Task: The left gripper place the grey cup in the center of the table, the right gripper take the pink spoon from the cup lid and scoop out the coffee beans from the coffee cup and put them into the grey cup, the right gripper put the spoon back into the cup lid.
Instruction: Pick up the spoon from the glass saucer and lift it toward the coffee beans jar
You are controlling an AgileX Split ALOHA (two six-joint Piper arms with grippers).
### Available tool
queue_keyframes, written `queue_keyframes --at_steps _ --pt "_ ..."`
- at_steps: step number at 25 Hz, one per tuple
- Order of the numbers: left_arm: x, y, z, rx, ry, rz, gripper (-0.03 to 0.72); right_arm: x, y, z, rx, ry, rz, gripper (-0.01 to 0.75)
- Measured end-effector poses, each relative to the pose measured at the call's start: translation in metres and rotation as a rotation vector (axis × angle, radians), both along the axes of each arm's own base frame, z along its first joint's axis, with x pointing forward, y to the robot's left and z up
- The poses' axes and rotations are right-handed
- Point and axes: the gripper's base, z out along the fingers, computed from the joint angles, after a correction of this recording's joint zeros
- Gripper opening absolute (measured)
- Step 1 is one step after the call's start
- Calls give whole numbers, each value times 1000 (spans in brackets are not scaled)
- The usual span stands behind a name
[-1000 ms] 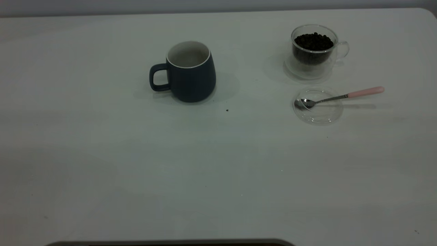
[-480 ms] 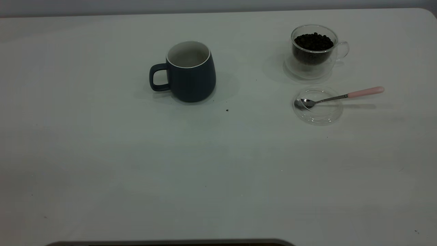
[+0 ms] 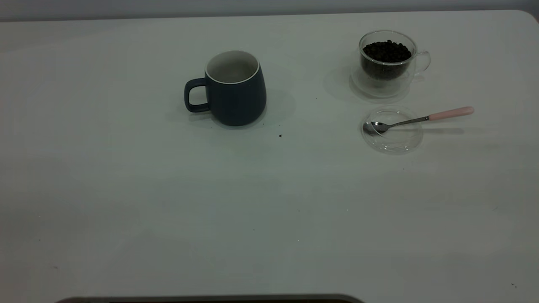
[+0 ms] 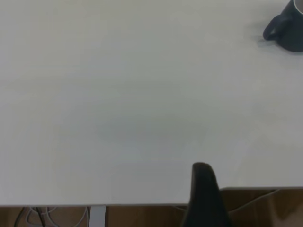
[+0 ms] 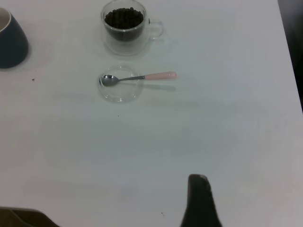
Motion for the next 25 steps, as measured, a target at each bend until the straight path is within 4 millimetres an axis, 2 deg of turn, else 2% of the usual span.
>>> queue_keyframes --at_steps 9,16,20,25 --pt "0 0 0 1 0 1 569 0 1 0 8 0 5 576" --pt "0 0 0 1 0 1 569 3 10 4 118 -25 59 576" --pt "0 0 0 1 0 1 569 23 12 13 175 -36 55 582" --pt "0 0 0 1 1 1 569 77 7 15 209 25 7 602"
